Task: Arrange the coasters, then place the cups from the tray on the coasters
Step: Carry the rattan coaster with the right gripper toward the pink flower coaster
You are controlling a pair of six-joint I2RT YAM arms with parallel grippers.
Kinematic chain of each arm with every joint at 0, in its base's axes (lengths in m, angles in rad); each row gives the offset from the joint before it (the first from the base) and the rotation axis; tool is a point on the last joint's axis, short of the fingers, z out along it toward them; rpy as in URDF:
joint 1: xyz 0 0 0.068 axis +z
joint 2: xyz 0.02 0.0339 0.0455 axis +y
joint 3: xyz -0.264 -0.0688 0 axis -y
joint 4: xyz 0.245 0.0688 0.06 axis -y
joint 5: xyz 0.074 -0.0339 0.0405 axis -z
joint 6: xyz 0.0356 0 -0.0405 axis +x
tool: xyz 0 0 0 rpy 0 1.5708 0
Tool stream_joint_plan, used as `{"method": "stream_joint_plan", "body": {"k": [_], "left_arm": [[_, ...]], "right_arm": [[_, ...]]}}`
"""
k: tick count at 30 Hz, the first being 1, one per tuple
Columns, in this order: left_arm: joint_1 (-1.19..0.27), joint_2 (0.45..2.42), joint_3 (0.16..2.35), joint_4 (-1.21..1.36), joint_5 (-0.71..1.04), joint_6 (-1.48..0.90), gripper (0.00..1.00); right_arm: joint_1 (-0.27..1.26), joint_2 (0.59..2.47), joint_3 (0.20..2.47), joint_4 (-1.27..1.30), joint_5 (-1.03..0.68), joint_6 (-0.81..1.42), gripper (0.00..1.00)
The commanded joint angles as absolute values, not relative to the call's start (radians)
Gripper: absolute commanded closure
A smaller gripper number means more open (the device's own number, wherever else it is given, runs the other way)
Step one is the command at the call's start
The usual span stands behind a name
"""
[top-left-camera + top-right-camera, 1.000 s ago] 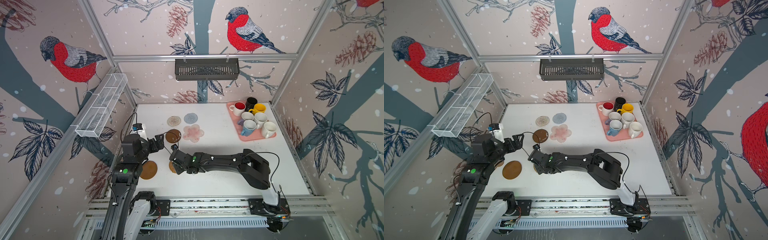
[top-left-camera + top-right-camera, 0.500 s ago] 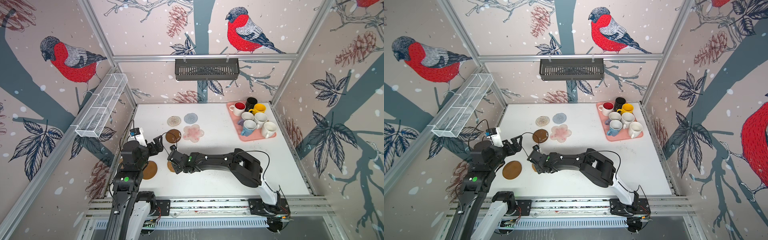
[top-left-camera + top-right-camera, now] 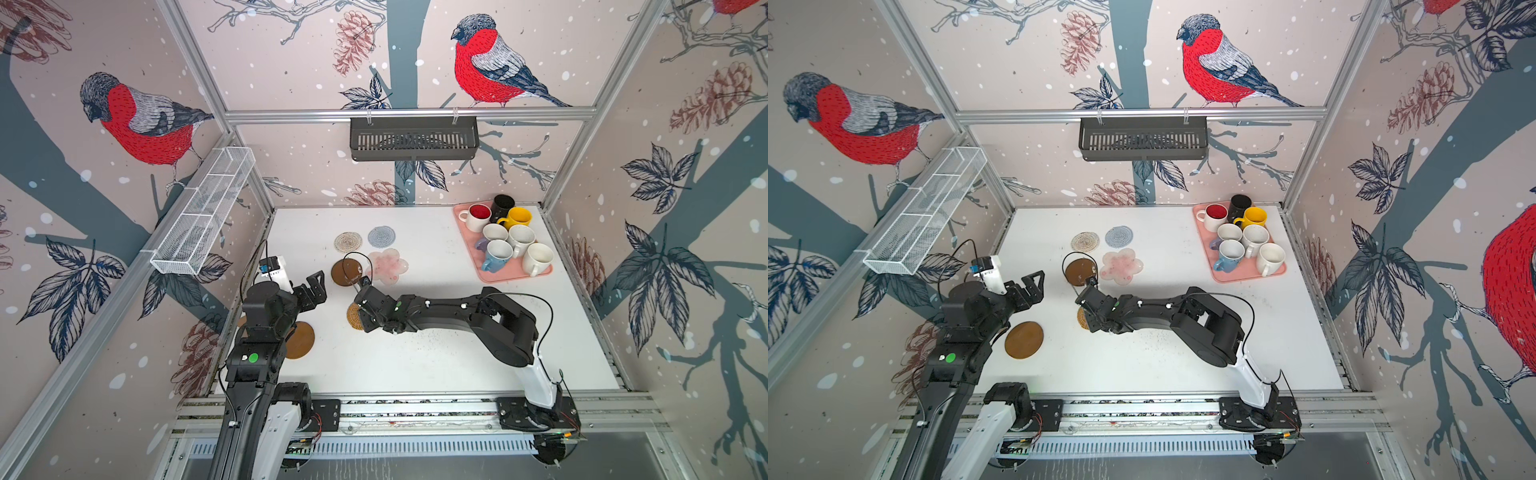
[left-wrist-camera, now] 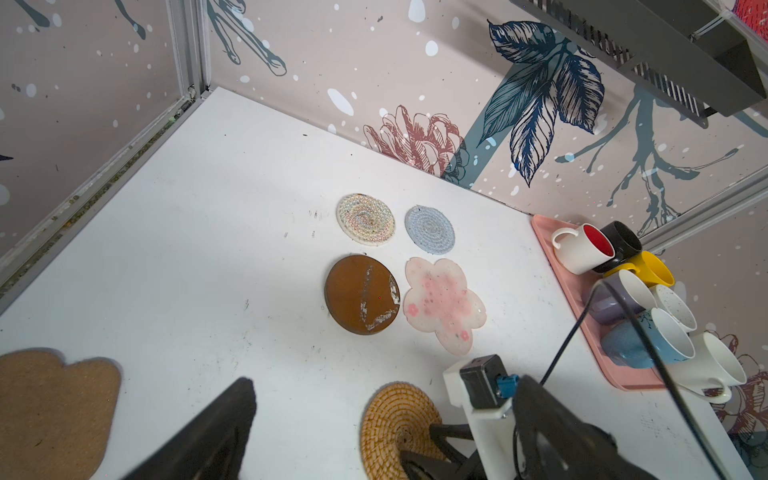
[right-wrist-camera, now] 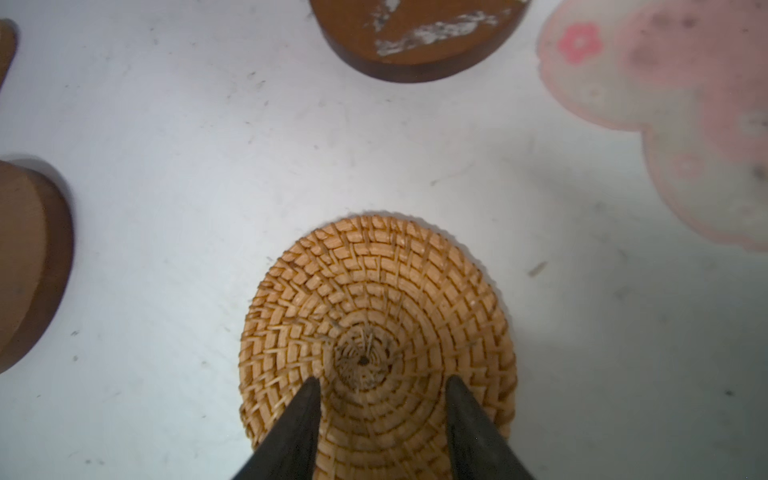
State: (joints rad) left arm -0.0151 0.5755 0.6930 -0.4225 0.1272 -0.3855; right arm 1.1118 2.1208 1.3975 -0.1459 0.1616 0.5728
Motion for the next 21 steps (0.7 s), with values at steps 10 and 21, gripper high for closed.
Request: {"method": "stream_joint_plan", "body": {"k": [10, 21], "left_arm": [[-0.015, 0.605, 0.673, -0.365, 0.166, -0.371, 0.03], [-0.014, 0.627, 0.673, -0.360, 0.183, -0.364, 0.03]], "right_arm": [[0.997, 2.078, 1.299, -0.301, 0.164, 0.533, 0.50], [0.954, 2.068, 1.273, -0.290, 0.149, 0.513, 0.51]]}}
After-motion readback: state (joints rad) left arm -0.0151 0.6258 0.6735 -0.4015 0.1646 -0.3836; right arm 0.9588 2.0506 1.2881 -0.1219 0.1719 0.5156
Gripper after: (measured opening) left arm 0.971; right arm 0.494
